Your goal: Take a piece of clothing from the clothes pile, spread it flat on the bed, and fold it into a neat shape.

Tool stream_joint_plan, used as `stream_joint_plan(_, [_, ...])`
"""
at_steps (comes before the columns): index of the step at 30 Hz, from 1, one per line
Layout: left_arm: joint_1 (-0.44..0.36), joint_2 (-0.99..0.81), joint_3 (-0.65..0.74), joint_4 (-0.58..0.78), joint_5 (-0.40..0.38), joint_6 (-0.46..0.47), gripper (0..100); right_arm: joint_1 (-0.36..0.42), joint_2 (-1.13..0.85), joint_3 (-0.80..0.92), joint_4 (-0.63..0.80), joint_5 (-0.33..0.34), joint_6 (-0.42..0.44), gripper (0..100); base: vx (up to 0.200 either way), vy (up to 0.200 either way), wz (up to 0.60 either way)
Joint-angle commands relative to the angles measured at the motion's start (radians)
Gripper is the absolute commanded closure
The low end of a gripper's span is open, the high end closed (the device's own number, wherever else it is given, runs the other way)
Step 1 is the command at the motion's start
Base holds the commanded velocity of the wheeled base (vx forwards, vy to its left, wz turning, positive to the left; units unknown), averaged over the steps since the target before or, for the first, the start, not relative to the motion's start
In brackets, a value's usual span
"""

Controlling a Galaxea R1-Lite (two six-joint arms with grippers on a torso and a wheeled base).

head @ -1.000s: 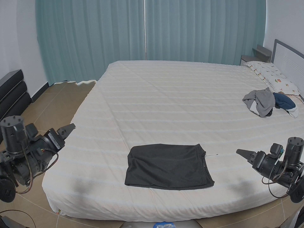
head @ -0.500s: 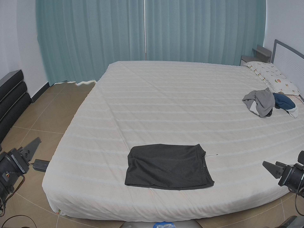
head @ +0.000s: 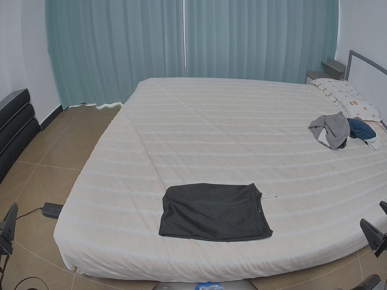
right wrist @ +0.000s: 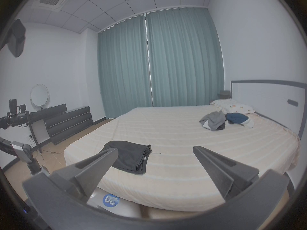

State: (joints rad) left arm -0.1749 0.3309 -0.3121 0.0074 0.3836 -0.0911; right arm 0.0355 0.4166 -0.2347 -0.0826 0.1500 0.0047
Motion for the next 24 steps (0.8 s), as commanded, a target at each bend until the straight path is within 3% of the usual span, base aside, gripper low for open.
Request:
stream_joint_plan(1, [0.137, -0.222, -0.001, 0.060, -0.002, 0.125, 0, -0.002, -0.196, -0.032, 0.121, 0.000, -0.088, 0, 0.000, 0.000, 0.00])
stream_joint_plan(9, [0.178, -0.329, -0.005, 0.052, 0.003, 0.225, 0, -0.014, -0.279, -0.156, 0.265, -0.007, -0.118, 0, 0.000, 0.000, 0.00])
stream_joint_plan(12, [0.178, -0.328, -0.005, 0.057, 0.003, 0.225, 0, -0.002, -0.346, -0.143, 0.314, -0.003, -0.123, 0, 0.000, 0.000, 0.00])
stream_joint_plan(15, [0.178, -0.329, 0.025, 0.060, 0.001, 0.220, 0, -0.039, -0.414, -0.115, 0.365, 0.006, -0.138, 0, 0.000, 0.000, 0.00])
stream_joint_plan(20, [0.178, -0.329, 0.102, 0.057, 0.000, 0.206, 0, -0.039, -0.414, -0.081, 0.349, -0.013, -0.176, 0, 0.000, 0.000, 0.00])
stream_joint_plan(22, [0.178, -0.329, 0.107, 0.045, 0.004, 0.192, 0, -0.039, -0.414, -0.052, 0.319, -0.052, -0.176, 0, 0.000, 0.000, 0.00])
stream_joint_plan(24, [0.178, -0.329, 0.120, -0.012, 0.004, 0.186, 0, -0.039, -0.414, 0.048, 0.139, -0.084, -0.189, 0, 0.000, 0.000, 0.00])
